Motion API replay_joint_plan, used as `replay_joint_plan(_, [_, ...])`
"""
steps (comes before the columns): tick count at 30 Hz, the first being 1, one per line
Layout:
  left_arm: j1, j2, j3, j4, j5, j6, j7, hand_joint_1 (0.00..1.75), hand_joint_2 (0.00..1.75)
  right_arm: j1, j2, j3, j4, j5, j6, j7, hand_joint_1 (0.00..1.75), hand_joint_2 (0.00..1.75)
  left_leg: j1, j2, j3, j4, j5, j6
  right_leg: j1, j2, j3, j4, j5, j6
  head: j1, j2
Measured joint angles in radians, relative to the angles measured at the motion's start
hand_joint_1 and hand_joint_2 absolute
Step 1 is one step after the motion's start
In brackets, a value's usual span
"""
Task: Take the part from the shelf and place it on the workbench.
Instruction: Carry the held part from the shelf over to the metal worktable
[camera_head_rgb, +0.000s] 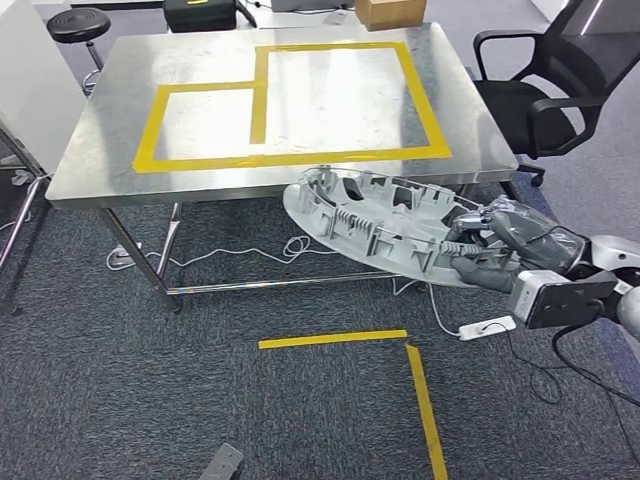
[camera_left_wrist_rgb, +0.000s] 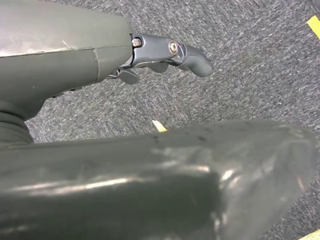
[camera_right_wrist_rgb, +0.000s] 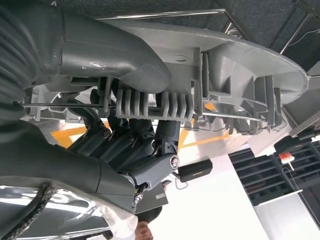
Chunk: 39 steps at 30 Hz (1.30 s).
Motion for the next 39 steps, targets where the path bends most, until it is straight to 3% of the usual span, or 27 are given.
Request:
replay_joint_plan(7, [0.000, 0.001, 0.000, 0.002, 0.015, -0.013, 0.007, 0.00, 0.00, -0.009, 0.013, 0.017, 0.016, 0.007, -0.001, -0.005, 1.75, 1.75, -0.003, -0.001, -0.007, 0.009, 0.000, 0.005, -0.003, -0.001, -0.003, 0.000, 0.003, 0.006, 0.000, 0.000])
replay_joint_plan(10, [0.000, 0.001, 0.001, 0.002, 0.020, -0.017, 0.010, 0.00, 0.00, -0.011, 0.014, 0.020, 0.020, 0.007, -0.001, -0.008, 1.75, 1.75, -0.003, 0.000, -0.009, 0.007, 0.004, 0.015, -0.003, 0.001, -0.004, -0.005, 0.007, 0.015, 0.000, 0.000])
replay_joint_plan(12, [0.000, 0.000, 0.001, 0.003, 0.027, -0.023, 0.011, 0.00, 0.00, -0.015, 0.014, 0.020, 0.022, 0.007, -0.001, -0.008, 1.75, 1.75, 0.002, 0.005, -0.006, -0.007, 0.014, 0.026, -0.002, -0.013, -0.019, 0.013, -0.007, 0.019, 0.002, 0.000])
replay_joint_plan(13, [0.000, 0.000, 0.001, 0.003, 0.029, -0.026, 0.012, 0.00, 0.00, -0.018, 0.015, 0.020, 0.022, 0.007, -0.001, -0.009, 1.75, 1.75, 0.005, 0.008, -0.006, -0.014, 0.019, 0.030, -0.001, -0.024, -0.039, 0.050, -0.028, 0.021, 0.003, 0.000])
replay_joint_plan(15, [0.000, 0.000, 0.003, 0.006, 0.031, -0.029, 0.012, 0.00, 0.00, -0.023, 0.016, 0.020, 0.025, 0.007, -0.001, -0.010, 1.75, 1.75, 0.006, 0.013, -0.009, -0.016, 0.023, 0.034, -0.002, -0.042, -0.102, 0.180, -0.089, 0.025, 0.005, 0.000])
replay_joint_plan(17, [0.000, 0.000, 0.004, 0.008, 0.032, -0.030, 0.012, 0.00, 0.00, -0.023, 0.017, 0.020, 0.028, 0.007, -0.001, -0.010, 1.75, 1.75, 0.007, 0.016, -0.011, -0.016, 0.022, 0.033, -0.005, -0.045, -0.148, 0.276, -0.115, 0.030, 0.005, 0.000])
replay_joint_plan(18, [0.000, 0.000, 0.004, 0.009, 0.032, -0.031, 0.012, 0.00, 0.00, -0.023, 0.018, 0.021, 0.030, 0.007, -0.001, -0.010, 1.75, 1.75, 0.008, 0.017, -0.011, -0.014, 0.021, 0.031, -0.007, -0.046, -0.145, 0.271, -0.100, 0.033, 0.005, 0.000])
replay_joint_plan(19, [0.000, 0.000, 0.004, 0.010, 0.033, -0.033, 0.012, 0.00, 0.00, -0.023, 0.018, 0.021, 0.032, 0.007, -0.001, -0.010, 1.75, 1.75, 0.011, 0.017, -0.011, -0.012, 0.019, 0.028, -0.010, -0.048, -0.123, 0.225, -0.069, 0.035, 0.005, 0.000])
replay_joint_plan(21, [0.000, 0.001, 0.004, 0.011, 0.036, -0.035, 0.012, 0.00, 0.00, -0.026, 0.019, 0.021, 0.034, 0.007, -0.001, -0.011, 1.75, 1.75, 0.013, 0.018, -0.014, 0.000, 0.010, 0.014, -0.012, -0.057, -0.053, 0.089, -0.014, 0.041, 0.007, 0.000])
replay_joint_plan(23, [0.000, 0.002, 0.005, 0.012, 0.039, -0.037, 0.012, 0.00, 0.00, -0.029, 0.022, 0.022, 0.037, 0.008, -0.001, -0.014, 1.75, 1.75, 0.011, 0.017, -0.021, 0.012, 0.004, 0.001, -0.009, -0.060, -0.016, 0.021, -0.005, 0.034, 0.008, 0.000])
replay_joint_plan(25, [0.000, 0.002, 0.005, 0.015, 0.041, -0.038, 0.012, 0.00, 0.00, -0.030, 0.024, 0.024, 0.040, 0.009, -0.002, -0.016, 1.75, 1.75, 0.010, 0.017, -0.024, 0.015, 0.005, -0.006, -0.006, -0.057, -0.018, 0.022, -0.009, 0.016, 0.008, 0.000])
replay_joint_plan(27, [0.000, 0.003, 0.006, 0.016, 0.042, -0.038, 0.012, 0.00, 0.00, -0.030, 0.025, 0.025, 0.042, 0.010, -0.001, -0.016, 1.75, 1.75, 0.010, 0.017, -0.021, 0.013, 0.005, -0.007, -0.007, -0.055, -0.019, 0.024, -0.008, 0.009, 0.006, 0.000])
replay_joint_plan(32, [-0.001, 0.003, 0.006, 0.016, 0.042, -0.036, 0.012, 0.00, 0.00, -0.030, 0.027, 0.028, 0.045, 0.010, -0.001, -0.017, 1.75, 1.75, 0.009, 0.017, -0.018, 0.006, 0.012, 0.018, -0.006, -0.053, -0.019, 0.023, -0.008, 0.004, 0.003, 0.000])
replay_joint_plan(36, [-0.001, 0.003, 0.006, 0.016, 0.039, -0.035, 0.012, 0.00, 0.00, -0.030, 0.028, 0.028, 0.048, 0.009, -0.001, -0.019, 1.75, 1.75, 0.010, 0.017, -0.018, 0.001, 0.014, 0.020, -0.001, -0.054, -0.020, 0.023, -0.008, -0.002, 0.004, 0.000])
replay_joint_plan(39, [-0.001, 0.003, 0.005, 0.016, 0.033, -0.031, 0.012, 0.00, 0.00, -0.030, 0.028, 0.028, 0.048, 0.008, -0.001, -0.021, 1.75, 1.75, 0.011, 0.017, -0.019, 0.002, 0.014, 0.014, -0.004, -0.055, -0.019, 0.019, -0.005, 0.000, 0.004, 0.000])
